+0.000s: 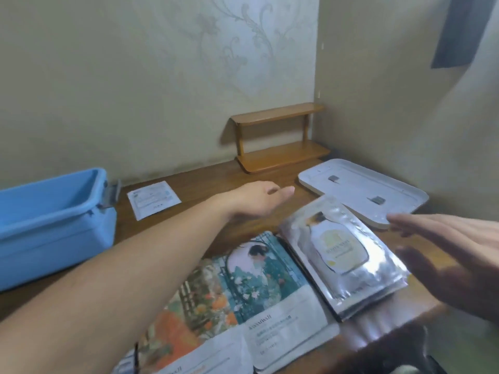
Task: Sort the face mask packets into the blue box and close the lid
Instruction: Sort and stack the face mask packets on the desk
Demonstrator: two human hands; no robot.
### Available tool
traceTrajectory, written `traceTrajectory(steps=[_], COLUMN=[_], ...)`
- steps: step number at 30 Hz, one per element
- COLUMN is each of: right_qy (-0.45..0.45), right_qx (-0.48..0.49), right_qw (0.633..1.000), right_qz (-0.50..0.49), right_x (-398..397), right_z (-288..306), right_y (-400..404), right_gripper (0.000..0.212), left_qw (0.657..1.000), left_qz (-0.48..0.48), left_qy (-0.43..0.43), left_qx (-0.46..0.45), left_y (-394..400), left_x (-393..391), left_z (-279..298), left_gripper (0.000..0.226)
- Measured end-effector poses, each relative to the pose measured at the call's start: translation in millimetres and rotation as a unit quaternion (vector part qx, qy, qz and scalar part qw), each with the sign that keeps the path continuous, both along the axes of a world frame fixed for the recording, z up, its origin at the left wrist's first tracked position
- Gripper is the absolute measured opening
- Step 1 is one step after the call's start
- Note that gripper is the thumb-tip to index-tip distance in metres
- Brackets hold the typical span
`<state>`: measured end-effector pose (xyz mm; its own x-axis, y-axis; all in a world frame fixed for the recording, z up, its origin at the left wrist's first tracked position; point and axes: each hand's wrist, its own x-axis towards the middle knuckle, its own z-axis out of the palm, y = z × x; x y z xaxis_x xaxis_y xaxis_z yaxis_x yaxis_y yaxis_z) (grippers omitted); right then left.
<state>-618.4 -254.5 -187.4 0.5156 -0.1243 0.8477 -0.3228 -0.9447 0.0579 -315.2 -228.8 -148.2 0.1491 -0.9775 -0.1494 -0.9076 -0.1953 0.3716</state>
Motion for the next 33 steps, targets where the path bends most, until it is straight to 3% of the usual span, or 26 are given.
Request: traceTrajectory(steps=[3,5,8,12,15,20,23,28,31,33], right_qy=[-0.014,0.035,0.2,0.367,0.427,0.442,0.472,0.474,0.483,0.448], right_qx=[0.08,0.113,0.173,0.229,0.23,0.222,0.23,0.159,0.182,0.198], right_qw=[0.994,0.988,0.964,0.902,0.875,0.868,0.85,0.865,0.855,0.87], right_qz=[0.069,0.095,0.04,0.004,0.0,0.034,0.04,0.042,0.054,0.053], right_x=[70.0,121.3,198.0,290.4,349.1,420.5,432.9,377.1,340.0,329.9], right_z=[24.3,38.5,50.2,37.3,9.4,-18.9,-26.5,-10.4,-5.5,-6.9], right_y=[27.1,37.2,40.2,22.9,5.5,-0.1,-1.0,-1.4,2.7,5.2], right_gripper=[0.027,0.03,0.041,0.042,0.044,0.048,0.049,0.025,0.028,0.028], left_qw=[0.991,0.977,0.964,0.971,0.976,0.981,0.978,0.983,0.986,0.979], left_qz=[0.088,0.155,0.224,0.206,0.198,0.193,0.207,0.179,0.123,0.083], left_qy=[-0.1,-0.137,-0.111,-0.11,-0.077,-0.011,0.003,-0.031,-0.108,-0.184], left_qx=[0.025,0.06,0.085,0.052,0.041,0.008,0.009,-0.006,0.015,0.014], left_y=[26.4,49.5,78.4,98.3,108.5,121.1,127.0,132.8,123.8,116.4], left_x=[65.2,105.7,143.0,153.4,153.9,162.5,166.4,170.6,171.9,171.1], left_z=[-15.5,-29.4,-47.4,-57.6,-55.7,-57.2,-58.1,-56.3,-52.8,-48.6], left_gripper=[0.068,0.073,0.078,0.068,0.056,0.062,0.07,0.081,0.061,0.043])
